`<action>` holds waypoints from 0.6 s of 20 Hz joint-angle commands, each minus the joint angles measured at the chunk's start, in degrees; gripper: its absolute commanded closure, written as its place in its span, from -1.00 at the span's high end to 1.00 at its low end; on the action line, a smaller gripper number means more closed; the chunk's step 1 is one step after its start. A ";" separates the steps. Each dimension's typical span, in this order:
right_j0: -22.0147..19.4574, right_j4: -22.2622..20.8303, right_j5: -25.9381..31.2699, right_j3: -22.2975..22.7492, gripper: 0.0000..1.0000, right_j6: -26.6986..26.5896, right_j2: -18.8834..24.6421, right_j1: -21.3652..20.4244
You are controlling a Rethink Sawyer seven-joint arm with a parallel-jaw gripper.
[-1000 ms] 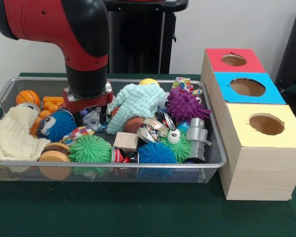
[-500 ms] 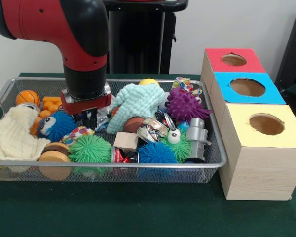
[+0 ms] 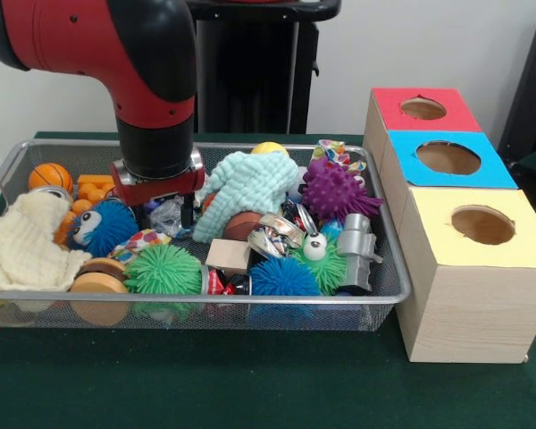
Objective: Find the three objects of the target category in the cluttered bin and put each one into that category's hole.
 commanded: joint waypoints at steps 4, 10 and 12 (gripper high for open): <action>0.28 0.34 9.24 1.48 1.00 1.73 0.91 -0.16; -0.14 -2.61 8.99 1.28 1.00 0.45 -0.55 2.63; -0.77 -2.65 8.10 1.85 1.00 1.04 -0.73 3.56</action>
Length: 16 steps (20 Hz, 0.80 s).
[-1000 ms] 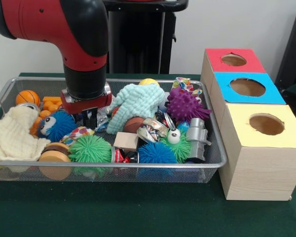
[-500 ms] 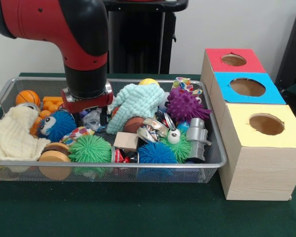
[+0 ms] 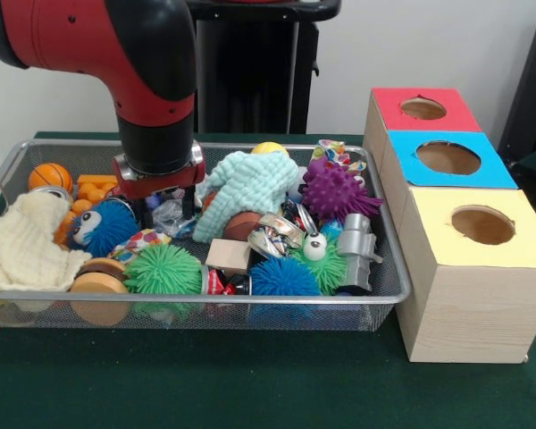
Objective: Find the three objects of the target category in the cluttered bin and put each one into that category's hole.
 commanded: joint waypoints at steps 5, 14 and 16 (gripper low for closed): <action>-1.81 -1.74 4.06 3.05 1.00 1.61 -0.21 4.67; -0.81 -2.33 4.48 2.40 1.00 1.81 -0.72 4.84; -0.89 -2.01 4.93 2.89 1.00 2.07 -0.92 4.78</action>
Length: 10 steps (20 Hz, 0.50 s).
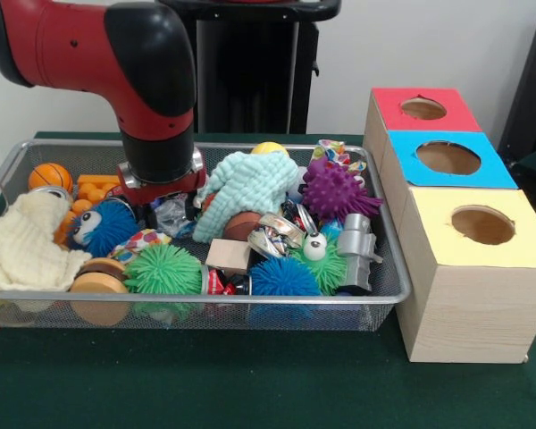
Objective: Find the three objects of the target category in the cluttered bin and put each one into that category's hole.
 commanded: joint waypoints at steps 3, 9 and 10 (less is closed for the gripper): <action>-0.22 -1.26 6.34 3.00 1.00 2.80 -0.98 2.50; -0.98 -0.37 7.25 3.14 1.00 2.66 -0.53 3.55; -1.30 -0.20 7.37 3.22 1.00 2.32 -0.19 3.93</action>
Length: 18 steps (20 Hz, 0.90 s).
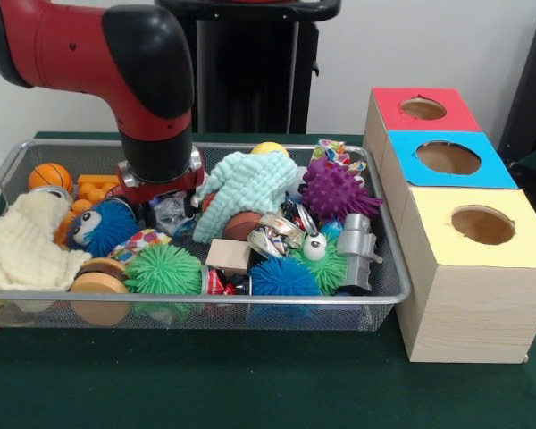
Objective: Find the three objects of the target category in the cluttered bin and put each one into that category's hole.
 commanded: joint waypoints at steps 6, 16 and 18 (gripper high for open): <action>-3.01 1.34 4.58 3.62 1.00 2.80 1.81 5.34; -4.42 6.57 2.68 6.44 1.00 4.91 4.09 5.90; -4.54 7.34 2.39 6.73 1.00 5.01 4.29 6.11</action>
